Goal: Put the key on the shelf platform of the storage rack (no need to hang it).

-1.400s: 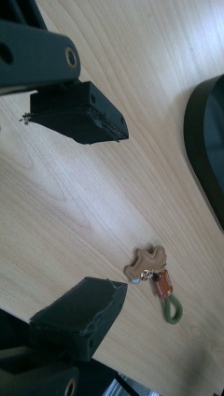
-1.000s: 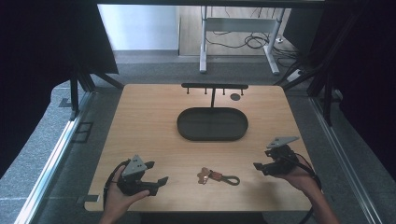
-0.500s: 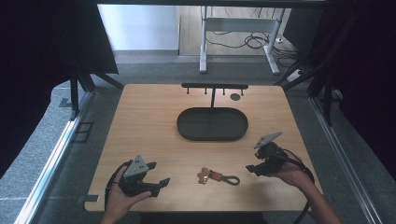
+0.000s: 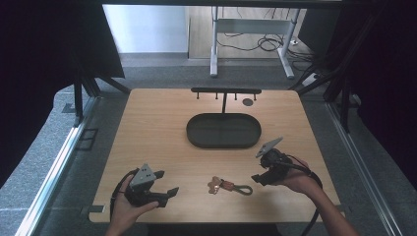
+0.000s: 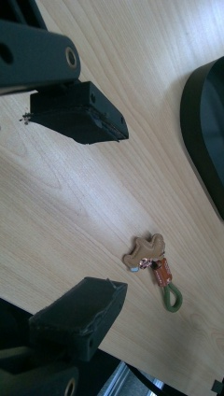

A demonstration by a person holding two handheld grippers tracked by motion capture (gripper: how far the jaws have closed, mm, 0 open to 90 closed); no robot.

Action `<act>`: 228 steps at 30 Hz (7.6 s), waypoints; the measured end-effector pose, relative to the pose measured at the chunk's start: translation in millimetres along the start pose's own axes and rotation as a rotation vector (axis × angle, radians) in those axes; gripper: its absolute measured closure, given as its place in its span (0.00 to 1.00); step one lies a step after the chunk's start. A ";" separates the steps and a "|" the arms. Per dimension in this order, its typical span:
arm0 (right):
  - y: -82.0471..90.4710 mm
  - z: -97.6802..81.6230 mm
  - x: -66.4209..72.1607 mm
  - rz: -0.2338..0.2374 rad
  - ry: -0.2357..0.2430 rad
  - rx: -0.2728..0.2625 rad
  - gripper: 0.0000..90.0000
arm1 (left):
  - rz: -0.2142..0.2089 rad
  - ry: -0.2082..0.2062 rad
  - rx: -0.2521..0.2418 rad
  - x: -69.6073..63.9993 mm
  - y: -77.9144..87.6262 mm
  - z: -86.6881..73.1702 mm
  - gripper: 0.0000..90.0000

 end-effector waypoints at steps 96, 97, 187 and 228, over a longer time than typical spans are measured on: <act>-82.0 53.5 61.5 0.128 0.251 0.176 0.74 | 0.013 -0.001 -0.035 2.6 12.3 1.4 0.26; -79.9 53.9 60.3 0.134 0.245 0.165 0.74 | 0.014 -0.001 -0.035 2.6 12.4 1.4 0.26; -11.3 132.8 -32.2 0.076 0.174 -0.011 0.74 | 0.052 -0.005 -0.027 6.8 16.2 0.9 0.25; -46.7 161.3 -80.8 0.063 0.124 -0.010 0.74 | 0.040 0.003 -0.027 7.9 15.2 0.3 0.25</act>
Point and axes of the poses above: each handheld gripper's, and its own axes: y roughly backward along the jaws, z roughly out of its top, x roughly to its left, the point moved 1 cm from there along -y, roughly forward along the jaws, and after that the axes turned 7 degrees about -z, right-handed, at the moved point
